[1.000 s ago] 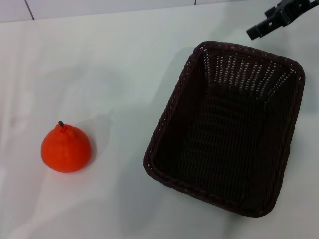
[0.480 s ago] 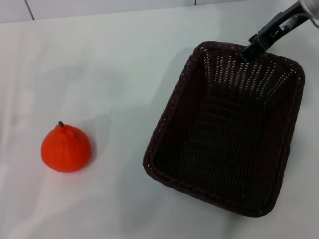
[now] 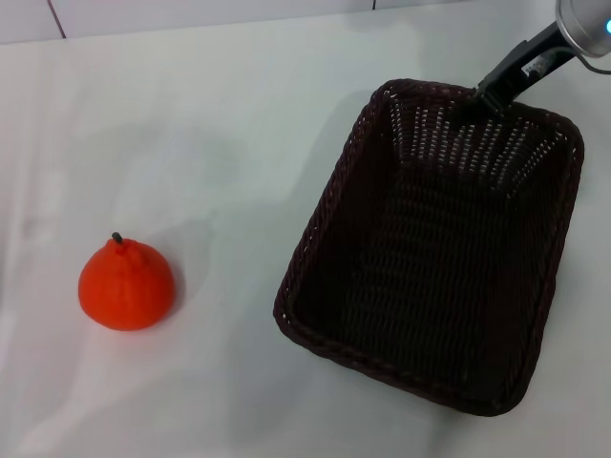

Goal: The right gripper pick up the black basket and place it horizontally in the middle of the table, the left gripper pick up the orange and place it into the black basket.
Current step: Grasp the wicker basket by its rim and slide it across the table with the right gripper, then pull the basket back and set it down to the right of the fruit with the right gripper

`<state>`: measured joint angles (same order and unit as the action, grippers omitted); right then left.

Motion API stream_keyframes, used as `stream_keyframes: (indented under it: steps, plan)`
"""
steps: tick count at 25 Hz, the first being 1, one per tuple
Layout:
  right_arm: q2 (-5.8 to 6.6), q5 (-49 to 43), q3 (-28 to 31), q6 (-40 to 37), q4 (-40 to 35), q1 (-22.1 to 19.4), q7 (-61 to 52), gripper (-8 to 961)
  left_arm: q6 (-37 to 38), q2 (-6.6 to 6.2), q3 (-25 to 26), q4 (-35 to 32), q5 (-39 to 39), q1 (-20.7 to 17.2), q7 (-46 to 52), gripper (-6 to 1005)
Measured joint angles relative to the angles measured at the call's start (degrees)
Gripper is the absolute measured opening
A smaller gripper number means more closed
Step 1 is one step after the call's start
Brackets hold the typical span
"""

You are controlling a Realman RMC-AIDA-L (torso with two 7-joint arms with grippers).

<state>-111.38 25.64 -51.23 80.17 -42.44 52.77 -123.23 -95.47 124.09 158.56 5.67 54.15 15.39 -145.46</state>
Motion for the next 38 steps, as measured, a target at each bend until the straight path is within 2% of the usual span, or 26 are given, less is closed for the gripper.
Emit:
stream_keyframes:
  steps: [2, 5, 10, 14, 16, 17, 19, 20, 24, 29, 33, 38]
  plan:
    - [0.1, 0.0, 0.0, 0.8, 0.2, 0.0, 0.1, 540, 0.3, 0.01, 0.0, 0.0, 0.0, 0.1, 0.0, 905]
    - [0.55, 0.0, 0.3, 2.4, 0.4, -0.2, 0.1, 319, 1.0, 0.04, 0.0, 0.0, 0.0, 0.3, 0.0, 905]
    - [1.81, 0.3, 1.6, 6.0, 0.2, -0.8, 0.1, 245, 1.4, 0.1, 0.0, -0.1, 0.0, 0.5, -0.1, 907]
    - [2.55, 0.4, 4.8, 9.8, 0.2, -1.5, 0.4, 213, 1.4, 0.1, 0.0, -0.1, 0.0, 0.6, -0.1, 907]
    - [3.13, 0.5, 8.4, 11.5, 0.4, -2.0, 1.5, 197, 1.4, 0.1, 0.0, -0.1, 0.0, 0.6, -0.1, 907]
    - [4.08, 1.1, 13.3, 13.4, 1.6, -2.7, 3.1, 197, 1.4, 0.1, 0.0, -0.1, -0.1, 0.6, -0.1, 907]
    - [5.39, 2.7, 17.1, 14.5, 3.3, -3.6, 4.1, 197, 1.4, 0.1, 0.0, -0.1, -0.1, 0.6, -0.1, 906]
    - [5.39, 2.7, 17.1, 14.5, 3.3, -3.6, 4.1, 197, 1.4, 0.1, 0.0, -0.1, -0.1, 0.6, -0.1, 906]
    - [7.93, 9.3, 21.3, 15.1, 7.3, -6.9, 4.5, 197, 1.4, 0.02, 0.0, -0.1, -0.2, 0.6, -0.1, 906]
    - [9.61, 16.4, 25.7, 15.1, 10.9, -10.7, 3.8, 196, 1.6, -0.07, 0.0, 0.2, -0.4, 0.9, 0.0, 906]
    - [9.6, 18.6, 28.8, 14.6, 14.0, -12.3, 3.1, 196, 2.1, -0.08, 0.0, 0.4, -0.2, 1.3, 0.0, 905]
    - [8.19, 20.7, 35.4, 11.9, 17.6, -14.0, 2.2, 197, 2.2, -0.12, 0.0, 0.4, -0.2, 1.7, 0.0, 905]
